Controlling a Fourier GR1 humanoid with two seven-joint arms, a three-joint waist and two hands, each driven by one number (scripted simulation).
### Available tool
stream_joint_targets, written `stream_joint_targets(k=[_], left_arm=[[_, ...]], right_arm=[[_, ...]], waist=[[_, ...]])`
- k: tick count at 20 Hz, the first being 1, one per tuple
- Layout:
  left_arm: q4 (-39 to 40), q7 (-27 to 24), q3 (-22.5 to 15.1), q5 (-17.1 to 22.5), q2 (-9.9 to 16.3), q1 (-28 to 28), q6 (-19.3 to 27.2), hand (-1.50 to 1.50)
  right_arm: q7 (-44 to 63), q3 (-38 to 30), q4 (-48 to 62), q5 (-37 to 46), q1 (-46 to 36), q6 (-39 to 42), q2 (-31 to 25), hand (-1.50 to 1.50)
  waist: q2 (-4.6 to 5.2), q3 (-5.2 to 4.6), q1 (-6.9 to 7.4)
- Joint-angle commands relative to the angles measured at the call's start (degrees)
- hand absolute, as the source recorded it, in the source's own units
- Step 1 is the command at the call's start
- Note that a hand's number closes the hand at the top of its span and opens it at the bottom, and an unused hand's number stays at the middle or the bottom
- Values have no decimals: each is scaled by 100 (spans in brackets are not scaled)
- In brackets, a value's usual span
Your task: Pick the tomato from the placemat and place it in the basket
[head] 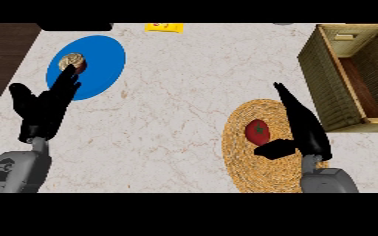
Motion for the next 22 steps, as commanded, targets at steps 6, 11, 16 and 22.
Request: stream_joint_targets(k=[6, 11, 16, 22], left_arm=[[-703, 682, 394, -43, -85, 198, -343, 0], [26, 33, 437, -441, -370, 32, -353, 0], [-355, 119, 605, -464, -284, 295, -536, 0], [-230, 216, 549, -649, -606, -10, -361, 0]], right_arm=[[74, -198, -212, 0, -89, 475, -49, -150], [-601, -136, -14, -106, 305, 138, 163, -150], [-892, 26, 422, 97, 154, -127, 371, -150], [-671, 254, 511, 611, 365, -306, 476, -150]], waist=[[-8, 0, -3], [-3, -1, -17], [-3, 0, 2], [-2, -1, -8]])
